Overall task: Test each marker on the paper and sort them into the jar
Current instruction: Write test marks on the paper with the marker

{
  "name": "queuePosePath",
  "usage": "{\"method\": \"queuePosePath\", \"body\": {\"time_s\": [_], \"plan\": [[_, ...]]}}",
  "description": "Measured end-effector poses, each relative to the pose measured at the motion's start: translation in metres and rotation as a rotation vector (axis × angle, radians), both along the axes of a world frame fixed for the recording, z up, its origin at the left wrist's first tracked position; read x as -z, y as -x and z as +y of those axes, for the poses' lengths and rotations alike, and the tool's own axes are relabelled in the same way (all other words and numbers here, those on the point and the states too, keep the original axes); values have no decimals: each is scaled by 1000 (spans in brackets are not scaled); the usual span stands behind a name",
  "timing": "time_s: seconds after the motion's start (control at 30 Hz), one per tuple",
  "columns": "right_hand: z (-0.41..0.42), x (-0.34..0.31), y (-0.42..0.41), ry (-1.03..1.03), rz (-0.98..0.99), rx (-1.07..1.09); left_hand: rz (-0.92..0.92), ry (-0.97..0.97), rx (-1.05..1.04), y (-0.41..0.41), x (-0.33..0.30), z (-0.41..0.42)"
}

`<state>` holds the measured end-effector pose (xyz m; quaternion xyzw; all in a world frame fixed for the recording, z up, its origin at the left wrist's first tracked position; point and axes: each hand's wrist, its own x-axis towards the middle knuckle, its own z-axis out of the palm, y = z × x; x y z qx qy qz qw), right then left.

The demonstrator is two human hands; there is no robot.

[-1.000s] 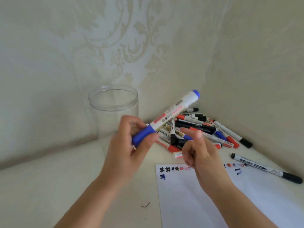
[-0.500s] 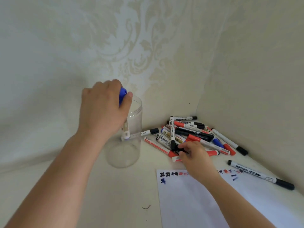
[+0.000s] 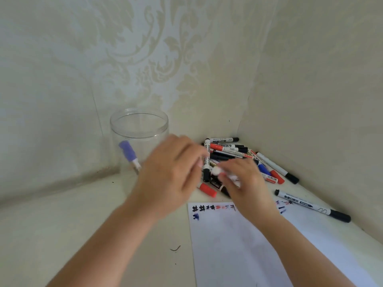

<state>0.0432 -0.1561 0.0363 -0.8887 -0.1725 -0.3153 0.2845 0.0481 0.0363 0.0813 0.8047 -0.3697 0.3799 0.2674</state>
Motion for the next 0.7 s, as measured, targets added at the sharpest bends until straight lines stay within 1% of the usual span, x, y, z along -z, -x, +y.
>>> {"method": "queuePosePath", "body": {"time_s": [0.03, 0.07, 0.1, 0.13, 0.17, 0.23, 0.33, 0.4, 0.47, 0.53, 0.63, 0.7], "plan": [[-2, -6, 5, -208, 37, -22, 151, -17, 56, 4, 12, -8], [-2, -11, 8, -429, 115, -61, 305, -17, 83, 6, 23, -14], [-3, -14, 11, -652, 199, -124, 438, 2, 99, 6, 33, -19], [-3, -14, 13, -833, 264, -185, 539, 23, 111, 5, 43, -21], [-2, -12, 15, -951, 315, -221, 594, 20, 121, 3, 52, -23], [2, -4, 17, -1091, 387, -247, 618, -45, 138, 0, 62, -27], [7, 5, 19, -1167, 447, -266, 631, -67, 131, 1, 70, -33], [9, 7, 20, -1110, 513, -264, 637, -88, 155, 2, 72, -35], [13, 10, 21, -1009, 614, -258, 623, -122, 230, 2, 74, -35], [16, 13, 22, -988, 677, -288, 616, -143, 266, 2, 74, -33], [16, 15, 23, -1022, 681, -352, 615, -157, 254, 4, 74, -31], [15, 16, 23, -1027, 676, -354, 599, -172, 223, 5, 74, -31]]}}
